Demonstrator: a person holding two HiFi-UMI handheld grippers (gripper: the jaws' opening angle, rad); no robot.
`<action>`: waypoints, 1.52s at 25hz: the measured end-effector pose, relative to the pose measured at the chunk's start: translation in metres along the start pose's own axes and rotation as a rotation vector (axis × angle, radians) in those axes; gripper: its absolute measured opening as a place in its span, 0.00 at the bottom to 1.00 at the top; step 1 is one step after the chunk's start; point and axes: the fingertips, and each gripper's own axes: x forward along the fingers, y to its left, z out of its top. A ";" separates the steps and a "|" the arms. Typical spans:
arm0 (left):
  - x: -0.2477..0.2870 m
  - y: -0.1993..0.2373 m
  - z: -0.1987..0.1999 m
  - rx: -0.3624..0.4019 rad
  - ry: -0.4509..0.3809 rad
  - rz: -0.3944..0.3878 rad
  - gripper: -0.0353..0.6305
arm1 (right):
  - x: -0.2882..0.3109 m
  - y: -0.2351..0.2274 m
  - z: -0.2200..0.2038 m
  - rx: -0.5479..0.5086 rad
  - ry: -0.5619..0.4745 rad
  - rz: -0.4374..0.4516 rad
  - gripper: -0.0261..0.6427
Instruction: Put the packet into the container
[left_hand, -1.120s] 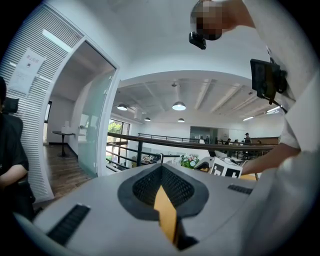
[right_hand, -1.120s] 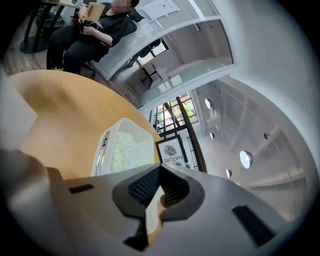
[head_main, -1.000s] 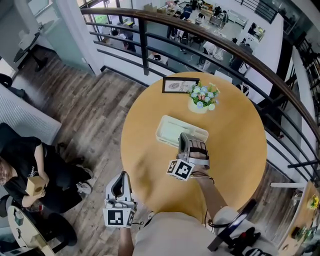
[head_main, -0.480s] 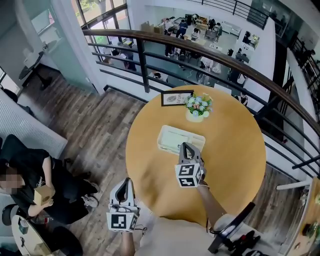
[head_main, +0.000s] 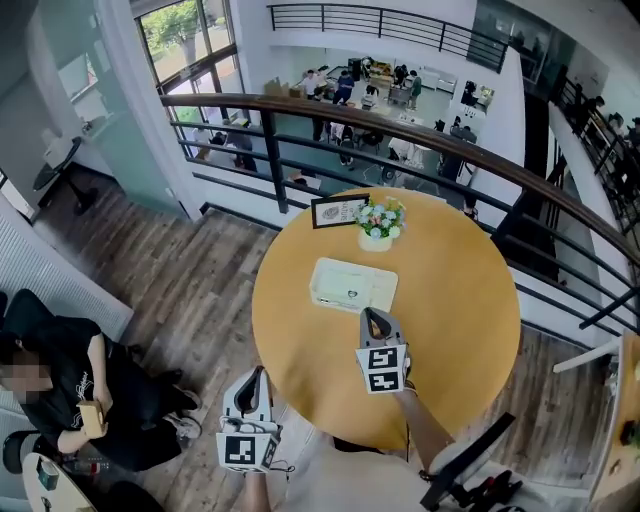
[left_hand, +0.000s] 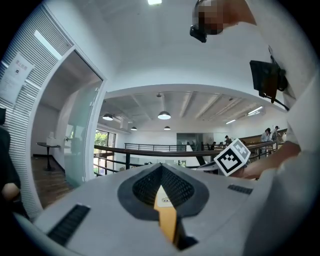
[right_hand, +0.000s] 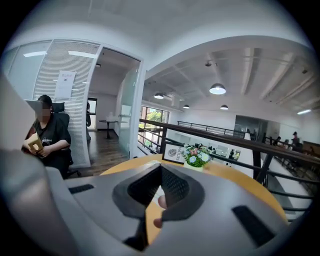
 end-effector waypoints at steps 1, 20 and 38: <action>-0.004 -0.001 0.003 0.004 -0.005 -0.007 0.06 | -0.007 0.002 0.001 0.007 -0.001 0.000 0.04; -0.118 -0.063 0.024 0.010 -0.090 -0.114 0.06 | -0.175 0.067 -0.002 0.027 -0.151 -0.013 0.04; -0.162 -0.108 0.021 -0.009 -0.101 -0.174 0.06 | -0.289 0.073 -0.029 0.049 -0.216 -0.062 0.04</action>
